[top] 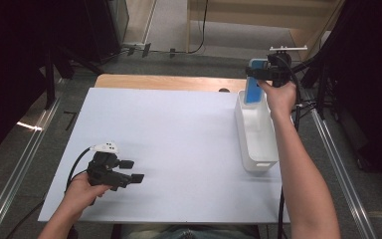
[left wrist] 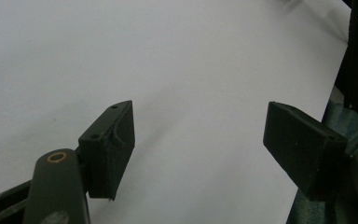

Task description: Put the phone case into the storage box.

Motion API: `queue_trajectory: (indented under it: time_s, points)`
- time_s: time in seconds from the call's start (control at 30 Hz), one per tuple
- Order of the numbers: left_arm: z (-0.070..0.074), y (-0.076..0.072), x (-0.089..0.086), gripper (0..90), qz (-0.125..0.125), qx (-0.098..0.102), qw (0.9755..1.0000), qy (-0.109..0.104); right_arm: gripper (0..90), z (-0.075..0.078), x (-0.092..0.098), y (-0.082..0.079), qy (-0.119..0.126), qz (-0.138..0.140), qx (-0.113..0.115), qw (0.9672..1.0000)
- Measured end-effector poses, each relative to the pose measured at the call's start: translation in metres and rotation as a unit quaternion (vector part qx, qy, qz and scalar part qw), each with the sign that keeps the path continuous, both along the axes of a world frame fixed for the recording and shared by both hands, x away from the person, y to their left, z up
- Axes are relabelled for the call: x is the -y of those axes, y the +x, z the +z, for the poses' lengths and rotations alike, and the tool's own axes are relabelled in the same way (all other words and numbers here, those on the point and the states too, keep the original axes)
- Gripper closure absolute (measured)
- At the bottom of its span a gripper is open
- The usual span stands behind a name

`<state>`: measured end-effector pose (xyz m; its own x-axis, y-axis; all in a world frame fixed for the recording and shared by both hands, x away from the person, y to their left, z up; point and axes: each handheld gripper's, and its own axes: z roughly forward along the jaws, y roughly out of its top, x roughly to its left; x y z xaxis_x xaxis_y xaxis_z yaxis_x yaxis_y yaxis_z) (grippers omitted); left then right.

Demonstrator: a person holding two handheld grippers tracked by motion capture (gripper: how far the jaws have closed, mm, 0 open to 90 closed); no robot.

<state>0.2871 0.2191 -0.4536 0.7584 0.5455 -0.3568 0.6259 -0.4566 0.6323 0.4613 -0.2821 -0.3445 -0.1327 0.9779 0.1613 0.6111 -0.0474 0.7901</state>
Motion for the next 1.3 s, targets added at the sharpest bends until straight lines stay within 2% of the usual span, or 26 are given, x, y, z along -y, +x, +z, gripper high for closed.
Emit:
queue_trajectory:
  time_s: [0.23,0.5,0.7,0.97,1.3]
  points:
    - [0.0,0.0,0.0,24.7,0.0,-0.001,1.0,0.0,14.8,-0.008,-0.001,0.006,-0.014,-0.019,0.001,0.9997]
    - [0.0,0.0,0.0,24.7,0.0,-0.001,1.0,-0.001,14.9,-0.014,0.004,0.009,-0.011,-0.047,0.008,0.9988]
    - [-0.001,0.0,0.002,24.7,0.0,-0.002,1.0,-0.003,14.8,-0.019,0.006,0.012,-0.004,-0.053,0.009,0.9986]
    - [-0.001,0.0,0.001,24.7,0.001,-0.003,1.0,-0.003,14.8,-0.025,0.001,0.017,-0.01,-0.054,0.009,0.9984]
    - [-0.001,0.0,0.001,24.7,0.001,-0.004,1.0,-0.002,14.8,-0.036,-0.001,0.021,-0.013,-0.057,-0.001,0.9983]
